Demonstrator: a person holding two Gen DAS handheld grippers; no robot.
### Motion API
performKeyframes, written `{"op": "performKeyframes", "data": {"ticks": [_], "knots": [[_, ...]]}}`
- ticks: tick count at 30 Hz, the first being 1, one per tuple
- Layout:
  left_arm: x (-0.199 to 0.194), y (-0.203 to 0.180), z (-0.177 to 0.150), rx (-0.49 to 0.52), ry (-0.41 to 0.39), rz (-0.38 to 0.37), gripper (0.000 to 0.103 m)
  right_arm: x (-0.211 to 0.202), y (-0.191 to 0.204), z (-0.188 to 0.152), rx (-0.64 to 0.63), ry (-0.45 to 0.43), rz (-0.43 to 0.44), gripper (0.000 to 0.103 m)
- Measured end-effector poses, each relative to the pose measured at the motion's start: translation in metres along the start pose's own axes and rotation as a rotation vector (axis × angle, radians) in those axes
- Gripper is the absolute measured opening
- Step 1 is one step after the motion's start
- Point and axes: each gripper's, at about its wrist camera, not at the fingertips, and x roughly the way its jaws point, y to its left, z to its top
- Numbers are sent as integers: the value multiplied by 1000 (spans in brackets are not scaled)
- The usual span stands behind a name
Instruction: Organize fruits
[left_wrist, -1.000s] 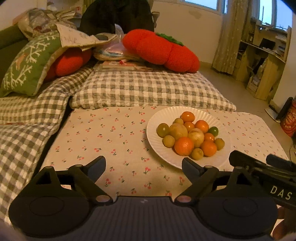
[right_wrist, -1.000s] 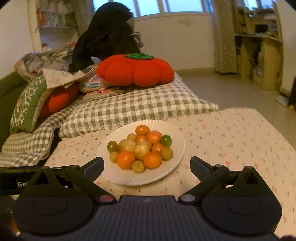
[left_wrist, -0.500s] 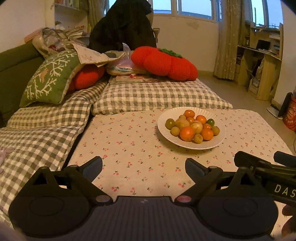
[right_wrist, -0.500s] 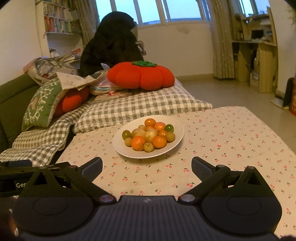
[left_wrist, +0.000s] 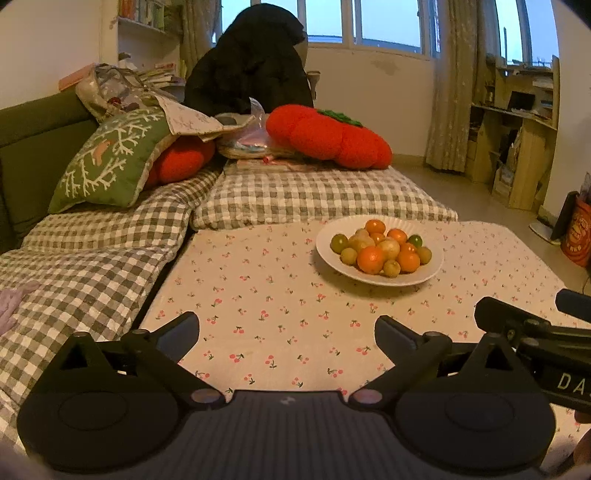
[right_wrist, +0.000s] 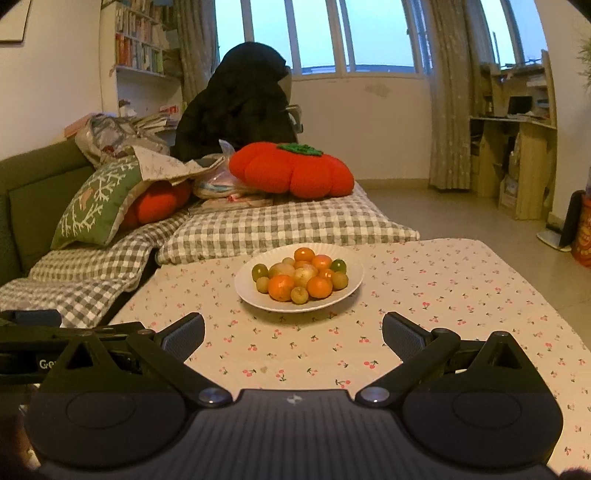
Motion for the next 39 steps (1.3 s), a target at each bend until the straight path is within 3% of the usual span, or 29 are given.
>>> {"op": "performKeyframes", "data": {"ticks": [8, 12, 20, 39], "knots": [[7, 1, -7, 35, 26, 13, 93, 2, 6, -9, -41, 11, -7, 103], [9, 7, -8, 6, 29, 4, 93, 1, 12, -11, -77, 10, -22, 103], [7, 4, -8, 32, -8, 16, 93, -2, 13, -12, -81, 1, -26, 103], [13, 6, -9, 13, 23, -2, 93, -1, 11, -11, -84, 6, -33, 103]]}}
